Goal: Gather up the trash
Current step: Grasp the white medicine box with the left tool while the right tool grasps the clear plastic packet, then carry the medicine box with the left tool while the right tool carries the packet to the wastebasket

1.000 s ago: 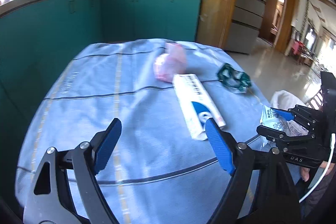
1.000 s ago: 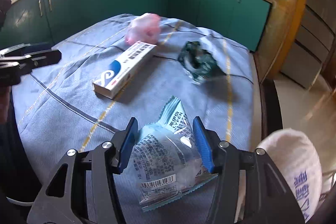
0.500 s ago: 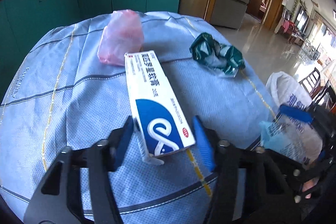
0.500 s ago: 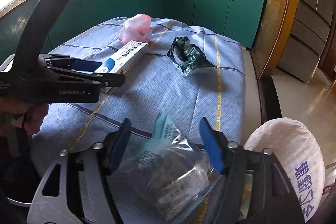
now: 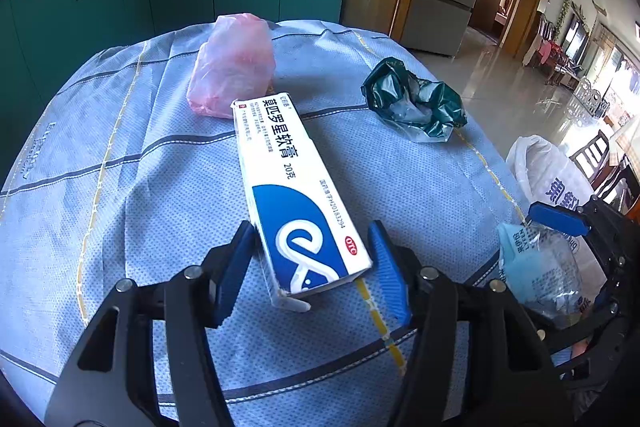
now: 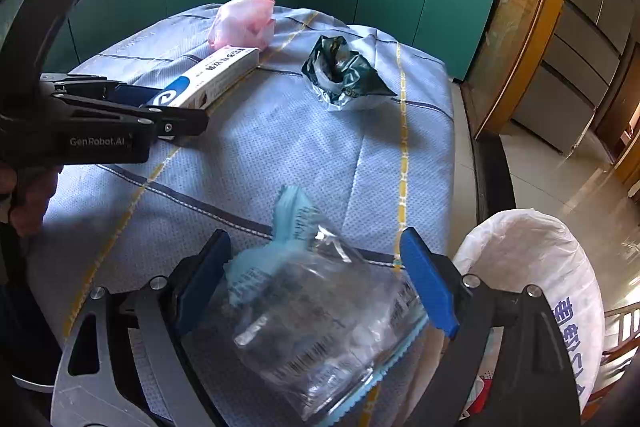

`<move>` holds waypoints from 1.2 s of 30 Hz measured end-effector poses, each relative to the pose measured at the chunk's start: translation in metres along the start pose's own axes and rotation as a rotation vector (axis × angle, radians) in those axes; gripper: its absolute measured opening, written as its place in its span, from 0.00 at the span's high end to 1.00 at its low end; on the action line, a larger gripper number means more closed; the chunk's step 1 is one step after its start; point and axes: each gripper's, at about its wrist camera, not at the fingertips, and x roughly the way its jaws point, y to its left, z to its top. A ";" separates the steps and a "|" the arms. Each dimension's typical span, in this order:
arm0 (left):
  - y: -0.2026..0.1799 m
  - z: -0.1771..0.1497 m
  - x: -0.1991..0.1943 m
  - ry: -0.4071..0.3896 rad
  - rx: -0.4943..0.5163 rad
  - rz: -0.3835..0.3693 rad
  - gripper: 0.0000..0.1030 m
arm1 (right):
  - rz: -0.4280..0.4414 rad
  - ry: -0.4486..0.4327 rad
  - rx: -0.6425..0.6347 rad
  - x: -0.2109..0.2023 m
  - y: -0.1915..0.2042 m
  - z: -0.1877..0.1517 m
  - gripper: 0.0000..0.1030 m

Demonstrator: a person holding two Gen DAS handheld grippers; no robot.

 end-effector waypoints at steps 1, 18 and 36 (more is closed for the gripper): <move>-0.001 0.000 -0.001 -0.002 0.002 0.003 0.46 | 0.008 -0.003 0.000 0.000 0.000 0.001 0.29; -0.024 0.001 -0.089 -0.241 0.024 -0.013 0.51 | 0.026 -0.255 0.044 -0.053 -0.011 0.006 0.36; -0.052 0.001 -0.133 -0.368 0.065 -0.043 0.56 | -0.022 -0.356 0.140 -0.082 -0.042 -0.004 0.36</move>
